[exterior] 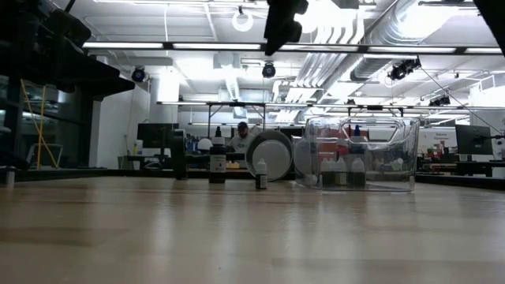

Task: Pick & Place food coloring
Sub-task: Put the small black food coloring bottle into the transparent bin

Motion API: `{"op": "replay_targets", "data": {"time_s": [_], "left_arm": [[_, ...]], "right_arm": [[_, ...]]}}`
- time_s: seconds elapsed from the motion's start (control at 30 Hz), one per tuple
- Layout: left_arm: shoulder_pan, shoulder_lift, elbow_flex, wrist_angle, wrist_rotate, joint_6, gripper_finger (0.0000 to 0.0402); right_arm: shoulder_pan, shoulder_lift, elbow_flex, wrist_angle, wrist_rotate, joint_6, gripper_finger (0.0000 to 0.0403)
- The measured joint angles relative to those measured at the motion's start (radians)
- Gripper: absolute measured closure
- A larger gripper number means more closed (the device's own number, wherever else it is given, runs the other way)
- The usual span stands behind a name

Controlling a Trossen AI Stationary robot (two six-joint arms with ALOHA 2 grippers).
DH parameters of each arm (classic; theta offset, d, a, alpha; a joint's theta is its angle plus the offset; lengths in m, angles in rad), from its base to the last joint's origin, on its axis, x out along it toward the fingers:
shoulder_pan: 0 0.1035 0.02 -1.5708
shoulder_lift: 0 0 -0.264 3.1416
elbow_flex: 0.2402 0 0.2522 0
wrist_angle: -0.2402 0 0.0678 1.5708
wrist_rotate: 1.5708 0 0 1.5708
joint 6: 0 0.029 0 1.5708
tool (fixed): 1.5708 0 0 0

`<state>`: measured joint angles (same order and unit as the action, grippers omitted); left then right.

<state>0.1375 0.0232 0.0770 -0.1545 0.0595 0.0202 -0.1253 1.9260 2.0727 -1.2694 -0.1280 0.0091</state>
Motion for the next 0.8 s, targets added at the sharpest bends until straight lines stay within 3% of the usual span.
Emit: {"op": "replay_targets", "data": {"time_s": [0.57,0.8], "left_arm": [[0.000,0.000,0.000,0.000,0.000,0.000,0.0124],[0.000,0.000,0.000,0.000,0.000,0.000,0.0124]], "right_arm": [[-0.021,0.175,-0.001,-0.021,0.057,-0.013,0.0187],[-0.043,0.182,-0.108,0.064,0.043,0.059,0.0187]]}}
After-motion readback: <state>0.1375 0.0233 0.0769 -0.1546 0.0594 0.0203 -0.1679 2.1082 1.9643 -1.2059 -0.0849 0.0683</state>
